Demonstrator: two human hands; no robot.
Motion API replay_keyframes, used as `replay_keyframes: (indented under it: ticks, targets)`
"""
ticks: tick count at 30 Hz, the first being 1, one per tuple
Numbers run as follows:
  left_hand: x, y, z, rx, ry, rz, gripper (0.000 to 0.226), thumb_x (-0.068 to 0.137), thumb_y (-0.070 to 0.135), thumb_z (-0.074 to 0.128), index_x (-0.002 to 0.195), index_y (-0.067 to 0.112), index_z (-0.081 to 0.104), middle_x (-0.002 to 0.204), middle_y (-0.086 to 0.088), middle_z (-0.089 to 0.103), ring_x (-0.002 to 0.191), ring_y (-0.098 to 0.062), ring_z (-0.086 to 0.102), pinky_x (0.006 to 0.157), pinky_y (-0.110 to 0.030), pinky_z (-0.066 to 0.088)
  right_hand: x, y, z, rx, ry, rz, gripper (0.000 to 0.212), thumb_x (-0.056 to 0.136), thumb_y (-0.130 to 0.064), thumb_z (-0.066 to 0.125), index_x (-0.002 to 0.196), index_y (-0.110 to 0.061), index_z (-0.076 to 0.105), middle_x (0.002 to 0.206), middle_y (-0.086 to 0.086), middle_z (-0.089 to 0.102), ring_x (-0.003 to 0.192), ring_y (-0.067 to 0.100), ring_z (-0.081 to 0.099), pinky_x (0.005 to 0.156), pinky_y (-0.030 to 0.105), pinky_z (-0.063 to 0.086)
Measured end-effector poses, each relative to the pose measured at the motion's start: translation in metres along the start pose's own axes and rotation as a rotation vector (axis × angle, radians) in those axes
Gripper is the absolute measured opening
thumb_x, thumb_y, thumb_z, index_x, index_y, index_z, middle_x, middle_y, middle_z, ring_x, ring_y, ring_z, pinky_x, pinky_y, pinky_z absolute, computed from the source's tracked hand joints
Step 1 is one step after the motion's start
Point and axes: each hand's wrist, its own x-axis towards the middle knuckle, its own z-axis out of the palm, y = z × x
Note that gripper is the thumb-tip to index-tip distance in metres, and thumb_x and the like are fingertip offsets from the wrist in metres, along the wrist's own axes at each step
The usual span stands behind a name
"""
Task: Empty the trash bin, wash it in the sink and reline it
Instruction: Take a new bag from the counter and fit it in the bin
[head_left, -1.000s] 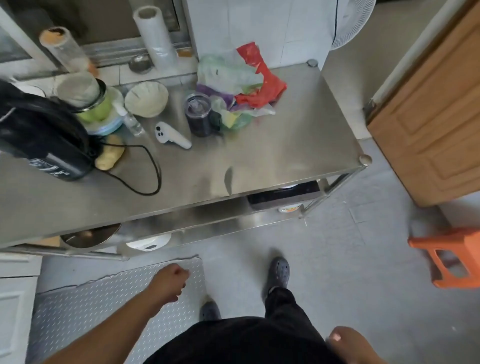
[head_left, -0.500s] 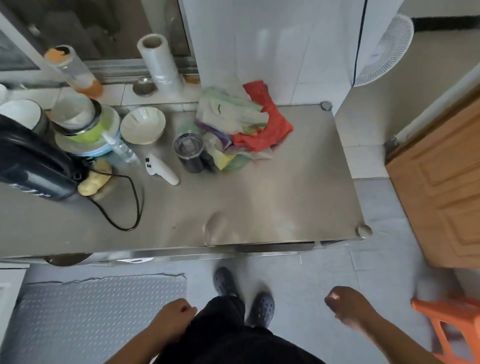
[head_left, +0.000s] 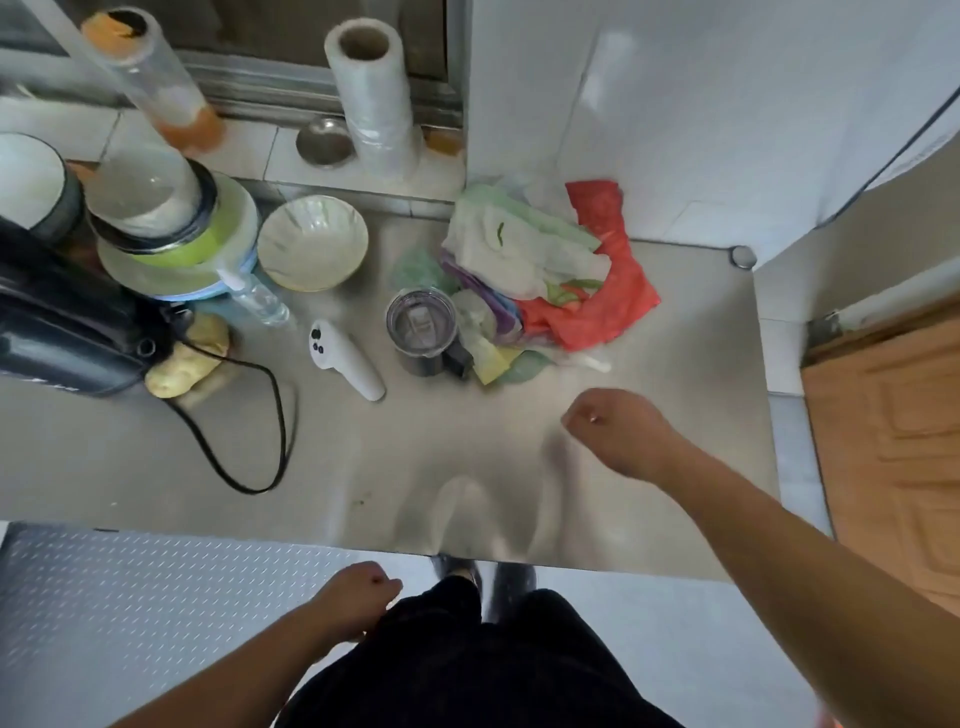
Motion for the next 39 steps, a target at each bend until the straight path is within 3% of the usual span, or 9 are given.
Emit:
replay_keyframes:
  ticks: [6,10,15,20,26,31,33,36,39]
  targets:
    - [0.007,0.007,0.003,-0.083,0.036,-0.053,0.021,0.095,0.025,0.055,0.09,0.005,0.06,0.083,-0.01,0.063,0.064,-0.023,0.054,0.06,-0.025,0.043,0.134,0.0,-0.069,-0.123,0.306,0.031,0.039,0.086,-0.032,0.058,0.119,-0.013,0.061,0.126,0.013,0.06,0.114,0.035,0.057,0.087,0.036,0.046]
    - [0.005,0.002,0.009,-0.126,0.071,-0.092,0.024,0.094,0.027,0.058,0.089,0.004,0.062,0.081,-0.008,0.066,0.062,-0.021,0.056,0.055,-0.023,0.043,0.178,-0.003,-0.077,-0.224,0.3,-0.001,0.057,0.081,-0.036,0.064,0.131,-0.012,0.049,0.132,0.017,0.051,0.12,0.039,0.049,0.092,0.044,0.047]
    - [0.005,-0.004,0.012,-0.112,0.095,-0.126,0.025,0.094,0.03,0.059,0.08,0.01,0.062,0.08,-0.005,0.069,0.063,-0.017,0.058,0.059,-0.025,0.046,0.198,-0.004,-0.071,-0.28,0.227,-0.002,0.06,0.084,-0.035,0.062,0.135,-0.008,0.044,0.128,0.018,0.054,0.12,0.04,0.048,0.097,0.046,0.047]
    - [0.0,-0.003,0.019,-0.119,0.1,-0.146,0.024,0.094,0.031,0.059,0.08,0.012,0.062,0.087,-0.006,0.072,0.067,-0.016,0.06,0.062,-0.028,0.046,0.2,-0.003,-0.066,-0.395,0.321,-0.018,0.043,0.078,-0.033,0.059,0.115,-0.01,0.056,0.111,0.017,0.061,0.108,0.04,0.056,0.092,0.046,0.047]
    - [-0.006,0.007,0.027,-0.091,0.118,-0.104,0.027,0.095,0.033,0.055,0.073,0.017,0.053,0.076,0.004,0.062,0.065,-0.011,0.055,0.06,-0.026,0.043,0.202,-0.002,-0.076,-0.377,0.3,-0.158,0.011,0.077,-0.025,0.055,0.083,-0.016,0.054,0.087,0.015,0.066,0.083,0.038,0.063,0.067,0.037,0.05]
    - [-0.015,0.019,0.033,-0.083,0.154,-0.059,0.025,0.099,0.03,0.052,0.081,0.013,0.054,0.084,0.0,0.061,0.068,-0.013,0.052,0.065,-0.027,0.041,0.186,-0.006,-0.099,-0.189,0.349,-0.237,0.013,0.074,-0.028,0.055,0.076,-0.019,0.047,0.063,-0.003,0.045,0.068,0.03,0.051,0.058,0.03,0.034]
    - [-0.021,0.022,0.035,-0.064,0.156,-0.038,0.023,0.101,0.028,0.049,0.087,0.01,0.055,0.089,-0.003,0.059,0.07,-0.013,0.05,0.067,-0.026,0.04,0.179,-0.014,-0.113,-0.067,0.411,-0.266,0.012,0.073,-0.026,0.053,0.079,-0.018,0.048,0.065,-0.004,0.046,0.069,0.028,0.049,0.059,0.031,0.035]
    - [-0.027,0.022,0.042,-0.111,0.196,-0.034,0.022,0.101,0.028,0.051,0.088,0.011,0.057,0.091,-0.004,0.061,0.076,-0.018,0.052,0.072,-0.029,0.041,0.168,-0.034,-0.131,0.109,0.409,-0.254,0.027,0.078,-0.023,0.056,0.103,-0.013,0.058,0.087,0.002,0.058,0.083,0.025,0.052,0.071,0.032,0.043]
    - [-0.032,0.016,0.053,-0.18,0.233,-0.05,0.021,0.099,0.027,0.054,0.082,0.015,0.056,0.087,-0.003,0.061,0.075,-0.019,0.052,0.07,-0.031,0.041,0.16,-0.053,-0.145,0.143,0.229,-0.21,0.028,0.081,-0.031,0.068,0.089,-0.004,0.069,0.084,0.012,0.066,0.079,0.029,0.062,0.065,0.031,0.044]
